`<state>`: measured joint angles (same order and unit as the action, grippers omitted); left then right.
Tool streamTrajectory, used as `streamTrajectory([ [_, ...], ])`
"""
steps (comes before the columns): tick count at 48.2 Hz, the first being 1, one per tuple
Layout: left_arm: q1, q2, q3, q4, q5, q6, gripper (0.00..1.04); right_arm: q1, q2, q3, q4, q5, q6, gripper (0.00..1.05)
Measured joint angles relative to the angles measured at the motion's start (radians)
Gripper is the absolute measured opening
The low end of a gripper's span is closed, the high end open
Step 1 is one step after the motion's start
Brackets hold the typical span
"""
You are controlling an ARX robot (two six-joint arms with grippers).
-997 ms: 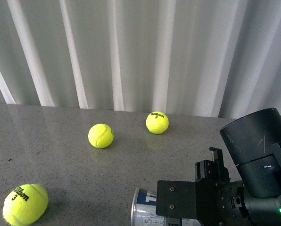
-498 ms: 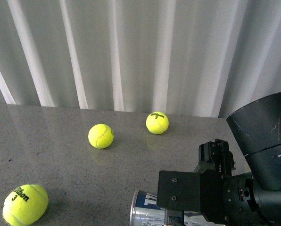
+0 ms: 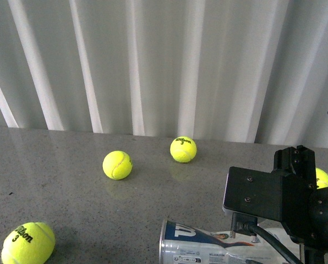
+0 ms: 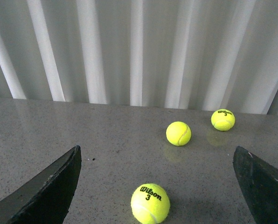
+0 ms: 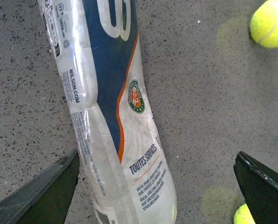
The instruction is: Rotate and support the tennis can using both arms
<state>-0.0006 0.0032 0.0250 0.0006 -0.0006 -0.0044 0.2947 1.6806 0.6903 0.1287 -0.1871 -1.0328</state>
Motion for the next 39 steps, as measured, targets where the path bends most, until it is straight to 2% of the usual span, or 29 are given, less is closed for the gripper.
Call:
streamTrajectory([
  [6,0.0,0.0,0.0,0.0,0.0,0.0,0.98,-0.004,-0.064,-0.019,0.004,-0.027,0.028,0.98],
  [11,0.0,0.0,0.0,0.0,0.0,0.0,0.98,-0.019,-0.153,-0.019,0.072,-0.031,0.12,0.98],
  [14,0.0,0.0,0.0,0.0,0.0,0.0,0.98,-0.042,-0.206,-0.018,0.157,0.021,0.203,0.98],
  [18,0.0,0.0,0.0,0.0,0.0,0.0,0.98,-0.1,-0.282,-0.009,0.278,0.157,0.368,0.98],
  [22,0.0,0.0,0.0,0.0,0.0,0.0,0.98,-0.153,-0.358,-0.011,0.332,0.266,0.508,0.98],
  [25,0.0,0.0,0.0,0.0,0.0,0.0,0.98,-0.178,-0.411,-0.025,0.362,0.311,0.568,0.98],
  [37,0.0,0.0,0.0,0.0,0.0,0.0,0.98,-0.226,-0.752,-0.137,0.43,0.384,0.734,0.98],
  [38,0.0,0.0,0.0,0.0,0.0,0.0,0.98,-0.23,-0.777,-0.145,0.433,0.386,0.746,0.98],
  [39,0.0,0.0,0.0,0.0,0.0,0.0,0.98,-0.248,-0.818,-0.145,0.379,0.339,0.786,0.94],
])
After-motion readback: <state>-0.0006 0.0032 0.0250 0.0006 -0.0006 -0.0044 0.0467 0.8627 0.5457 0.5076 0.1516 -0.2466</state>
